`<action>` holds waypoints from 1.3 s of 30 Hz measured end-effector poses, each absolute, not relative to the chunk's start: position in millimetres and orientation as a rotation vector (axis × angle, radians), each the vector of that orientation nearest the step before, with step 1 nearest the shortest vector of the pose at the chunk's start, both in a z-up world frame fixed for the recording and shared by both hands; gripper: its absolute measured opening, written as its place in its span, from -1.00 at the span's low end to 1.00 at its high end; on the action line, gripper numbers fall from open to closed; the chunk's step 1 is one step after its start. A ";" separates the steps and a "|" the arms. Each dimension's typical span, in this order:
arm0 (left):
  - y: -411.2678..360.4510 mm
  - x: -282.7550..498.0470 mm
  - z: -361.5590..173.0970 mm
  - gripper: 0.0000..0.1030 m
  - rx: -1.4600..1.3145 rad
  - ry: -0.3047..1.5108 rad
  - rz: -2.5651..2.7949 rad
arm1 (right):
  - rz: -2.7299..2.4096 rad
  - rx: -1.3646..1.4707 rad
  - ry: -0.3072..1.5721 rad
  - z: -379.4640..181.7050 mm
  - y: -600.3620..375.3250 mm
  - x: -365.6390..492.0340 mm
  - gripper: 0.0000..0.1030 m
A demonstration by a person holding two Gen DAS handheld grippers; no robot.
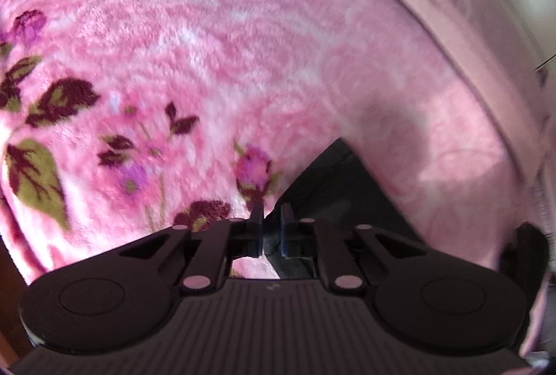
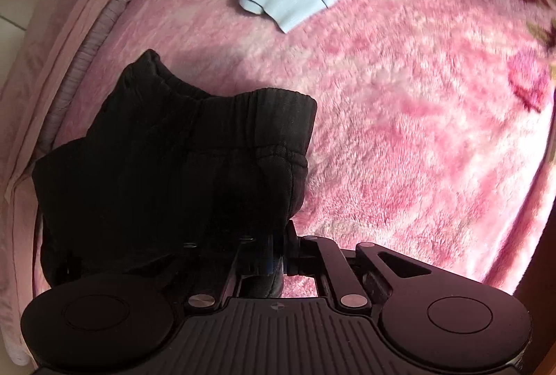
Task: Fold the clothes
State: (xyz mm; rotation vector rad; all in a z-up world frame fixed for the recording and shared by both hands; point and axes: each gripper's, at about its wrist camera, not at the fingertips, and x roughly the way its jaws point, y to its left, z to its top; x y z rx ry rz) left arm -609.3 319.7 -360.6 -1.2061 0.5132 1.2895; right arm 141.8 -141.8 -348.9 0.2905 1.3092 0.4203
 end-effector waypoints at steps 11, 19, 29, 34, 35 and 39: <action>287.9 -610.2 -375.4 -0.83 -1.016 0.762 1.363 | 0.389 0.224 1.334 -351.8 -153.4 122.1 -0.89; 274.1 -600.1 -330.6 -0.81 -1.056 0.669 1.424 | 0.369 -0.065 1.169 -293.2 -135.8 121.1 -0.07; 288.7 -430.8 -356.0 -0.64 -1.147 0.675 0.992 | 0.487 0.007 1.167 -306.8 -95.8 161.4 -0.07; 300.3 -332.4 -374.8 -0.59 -1.187 0.656 0.839 | 0.569 0.016 1.167 -317.9 -65.8 190.4 -0.07; 302.4 -315.5 -378.9 -0.58 -1.193 0.652 0.827 | 0.581 0.016 1.170 -320.6 -59.5 197.5 -0.07; 318.5 -257.5 -400.9 -0.50 -1.239 0.631 0.806 | 0.609 0.036 1.194 -332.6 -40.2 220.7 -0.07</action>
